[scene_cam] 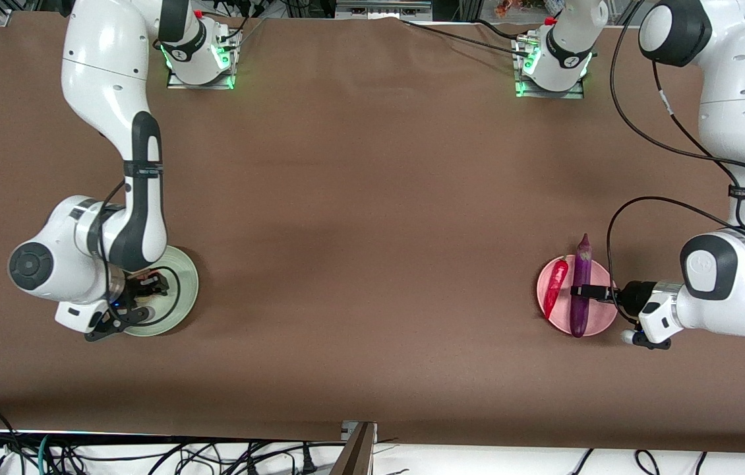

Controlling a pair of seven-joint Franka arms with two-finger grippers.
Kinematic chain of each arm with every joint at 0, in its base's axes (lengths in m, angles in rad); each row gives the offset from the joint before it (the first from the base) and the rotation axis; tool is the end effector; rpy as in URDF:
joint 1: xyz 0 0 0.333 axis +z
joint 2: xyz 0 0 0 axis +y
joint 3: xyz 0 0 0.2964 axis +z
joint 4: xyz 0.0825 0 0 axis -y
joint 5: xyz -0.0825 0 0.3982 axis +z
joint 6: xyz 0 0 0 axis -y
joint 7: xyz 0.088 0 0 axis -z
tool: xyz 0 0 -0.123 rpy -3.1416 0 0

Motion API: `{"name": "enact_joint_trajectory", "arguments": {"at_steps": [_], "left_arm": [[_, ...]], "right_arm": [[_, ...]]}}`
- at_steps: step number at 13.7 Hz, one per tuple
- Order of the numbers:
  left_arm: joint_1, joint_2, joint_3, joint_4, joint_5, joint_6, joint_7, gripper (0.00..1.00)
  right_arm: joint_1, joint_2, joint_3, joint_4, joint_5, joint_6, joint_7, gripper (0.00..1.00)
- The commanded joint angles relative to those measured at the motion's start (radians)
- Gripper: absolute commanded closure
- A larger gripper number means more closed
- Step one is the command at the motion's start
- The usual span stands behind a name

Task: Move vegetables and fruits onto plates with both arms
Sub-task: 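Release the eggplant on the pink plate while the right gripper lifts the peach, then lower the peach onto the green plate while the left gripper withdraws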

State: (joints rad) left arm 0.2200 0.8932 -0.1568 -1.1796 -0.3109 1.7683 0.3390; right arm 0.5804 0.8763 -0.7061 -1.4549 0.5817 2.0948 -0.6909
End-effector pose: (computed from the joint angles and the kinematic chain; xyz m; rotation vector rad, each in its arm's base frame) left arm 0.7221 0.0401 0.2051 2.6506 -0.1694 -0.2722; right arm 0.7137 0.0249 0.2071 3.0413 0.6872 -0.0319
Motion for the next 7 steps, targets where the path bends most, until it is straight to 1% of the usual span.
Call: {"name": "enact_joint_trajectory", "arguments": {"at_steps": [1, 2, 3, 4, 6, 7], "left_arm": [[-0.019, -0.126, 0.000, 0.034, 0.068, -0.116, -0.012, 0.00], [-0.043, -0.199, 0.005, 0.035, 0.076, -0.169, -0.065, 0.00], [-0.072, -0.270, 0.011, 0.034, 0.125, -0.220, -0.125, 0.00], [-0.100, -0.334, 0.000, 0.034, 0.206, -0.258, -0.191, 0.00], [-0.177, -0.431, -0.001, 0.031, 0.329, -0.363, -0.302, 0.00], [-0.198, -0.469, -0.001, 0.028, 0.364, -0.427, -0.351, 0.00]], "right_arm": [[0.007, 0.004, 0.010, 0.002, 0.012, 0.028, 0.040, 0.92], [0.007, 0.006, 0.017, 0.002, 0.013, 0.040, 0.039, 0.92], [0.006, 0.012, 0.026, 0.002, 0.012, 0.050, 0.039, 0.92], [0.001, 0.016, 0.028, 0.001, 0.012, 0.056, 0.039, 0.90], [-0.001, 0.027, 0.030, 0.001, 0.013, 0.062, 0.041, 0.88], [-0.001, 0.029, 0.031, -0.002, 0.013, 0.073, 0.041, 0.88]]}}
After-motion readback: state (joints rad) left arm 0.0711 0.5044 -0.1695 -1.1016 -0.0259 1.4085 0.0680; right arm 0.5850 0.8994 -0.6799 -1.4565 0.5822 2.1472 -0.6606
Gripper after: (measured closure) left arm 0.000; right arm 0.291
